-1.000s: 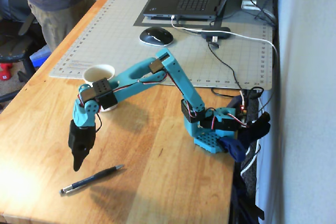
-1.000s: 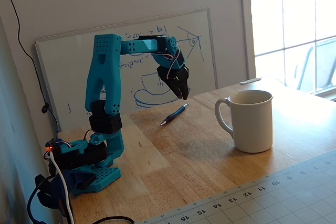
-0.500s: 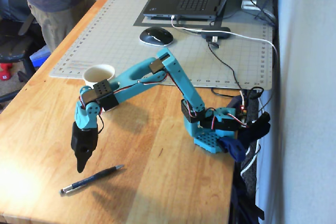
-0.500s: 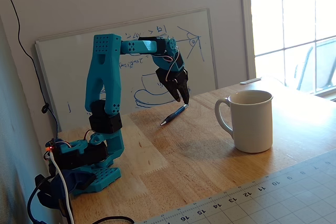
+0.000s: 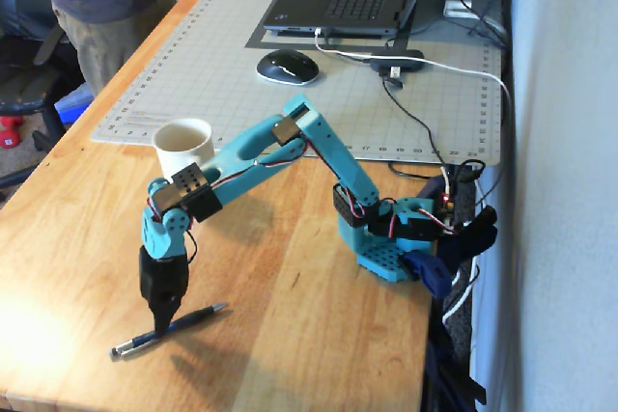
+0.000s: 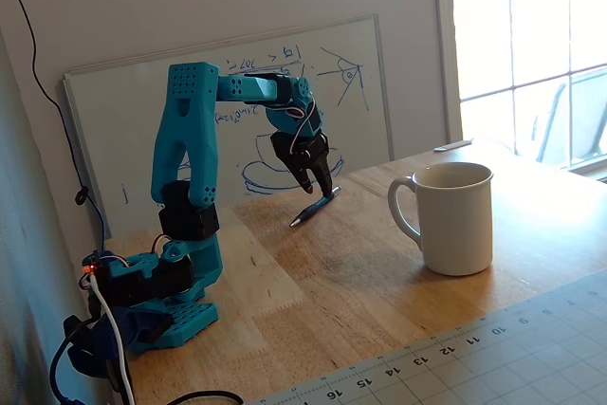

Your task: Grasp a pen and put it in a mug.

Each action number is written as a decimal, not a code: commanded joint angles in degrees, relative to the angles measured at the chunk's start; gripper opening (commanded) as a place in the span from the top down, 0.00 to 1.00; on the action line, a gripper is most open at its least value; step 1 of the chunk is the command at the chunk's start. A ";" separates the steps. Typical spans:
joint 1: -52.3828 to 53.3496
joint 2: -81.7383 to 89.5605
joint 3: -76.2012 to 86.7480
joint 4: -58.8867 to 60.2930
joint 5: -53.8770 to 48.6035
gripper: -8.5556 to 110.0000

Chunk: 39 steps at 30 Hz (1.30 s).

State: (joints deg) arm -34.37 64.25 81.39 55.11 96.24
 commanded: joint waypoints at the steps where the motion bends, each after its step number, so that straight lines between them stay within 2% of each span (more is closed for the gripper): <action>1: -0.26 1.23 -1.41 -0.88 -0.35 0.79; 18: 0.09 0.26 -0.62 -0.88 -0.35 0.80; 26: 0.09 -1.67 -0.62 -0.88 -0.35 0.87; 39: 0.09 -1.93 -0.62 -0.88 -0.44 0.87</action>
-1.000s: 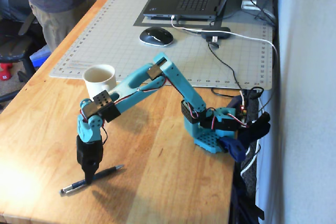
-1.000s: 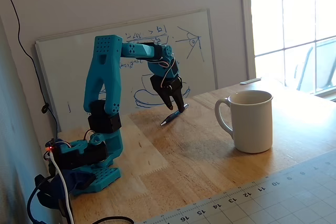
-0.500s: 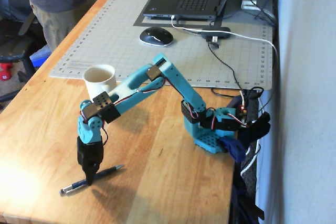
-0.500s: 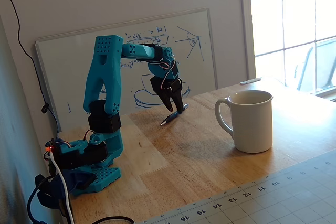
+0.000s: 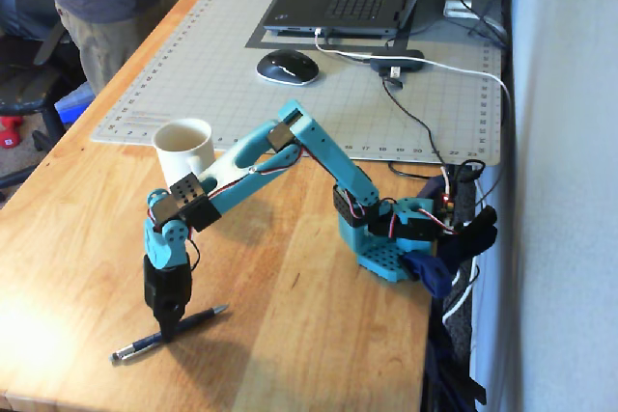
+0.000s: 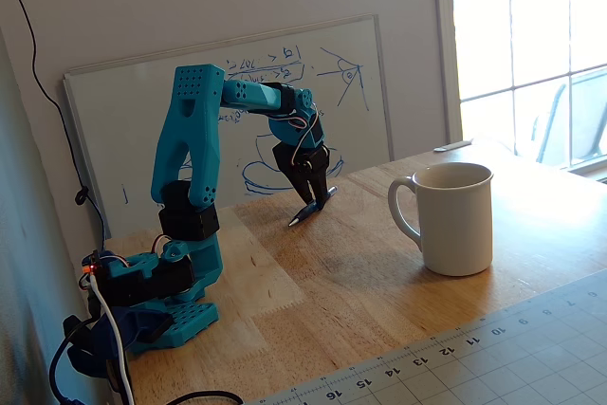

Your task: Grasp a pen and put it in a mug.

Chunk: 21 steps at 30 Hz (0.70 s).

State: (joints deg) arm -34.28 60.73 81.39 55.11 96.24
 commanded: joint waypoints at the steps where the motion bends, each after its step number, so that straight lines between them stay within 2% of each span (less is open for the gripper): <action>1: 0.00 1.58 -0.62 -0.88 -0.44 0.87; 11: 0.79 2.20 -1.67 -0.88 0.00 0.93; 21: 3.43 7.29 -1.41 -0.88 -0.44 0.93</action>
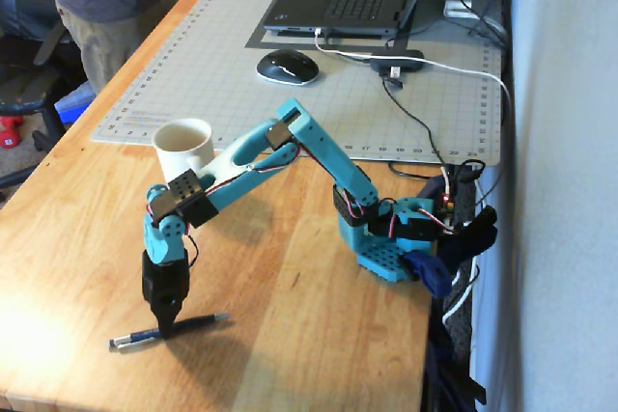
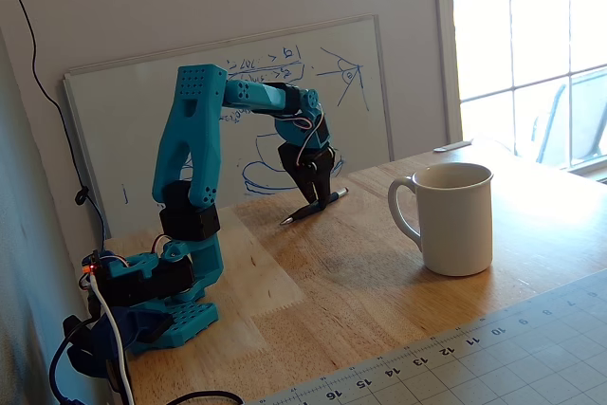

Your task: Grasp a pen and put it in a mug.

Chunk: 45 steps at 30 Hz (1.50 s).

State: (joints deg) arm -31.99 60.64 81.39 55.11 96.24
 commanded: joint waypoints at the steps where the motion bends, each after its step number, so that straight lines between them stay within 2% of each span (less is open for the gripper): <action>1: 1.58 8.53 -1.41 -0.88 -0.44 0.93; 12: 3.78 14.24 -2.02 -0.88 0.44 0.93; 21: 10.11 24.52 -3.52 -1.93 -0.62 0.93; 26: 15.12 28.65 -0.44 -12.04 -4.04 0.93; 37: 29.53 44.47 20.57 -43.59 -17.84 0.93; 45: 38.94 55.99 38.14 -54.76 -28.48 0.93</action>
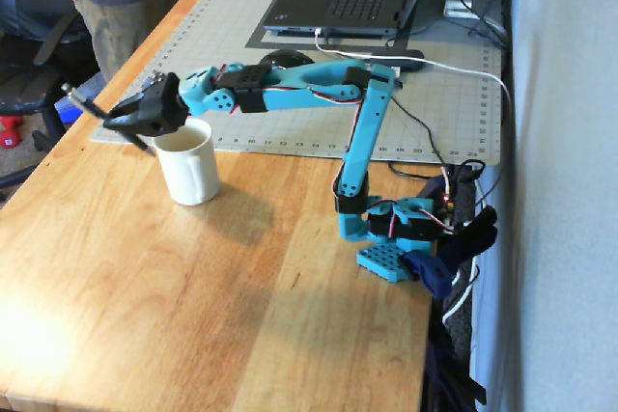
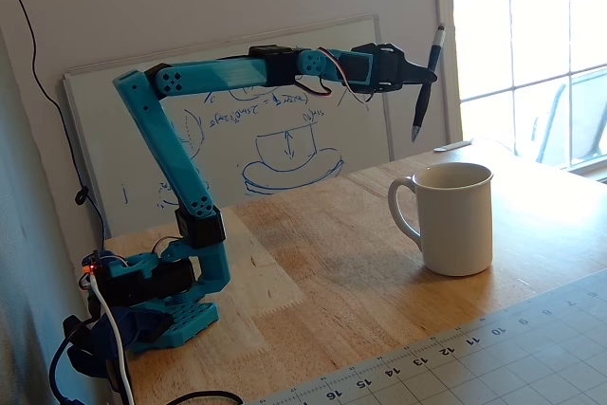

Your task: Grasp a pen and put it in a mug.

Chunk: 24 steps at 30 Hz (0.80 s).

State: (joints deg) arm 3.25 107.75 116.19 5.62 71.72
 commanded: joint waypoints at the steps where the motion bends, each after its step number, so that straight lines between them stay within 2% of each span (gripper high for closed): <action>1: 4.75 10.02 4.83 -6.50 -5.01 0.93; 11: 10.11 14.24 15.21 -17.67 -6.86 0.93; 24: 13.80 8.44 18.37 -19.07 -6.86 0.93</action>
State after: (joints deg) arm 16.52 116.10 134.91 -11.43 65.57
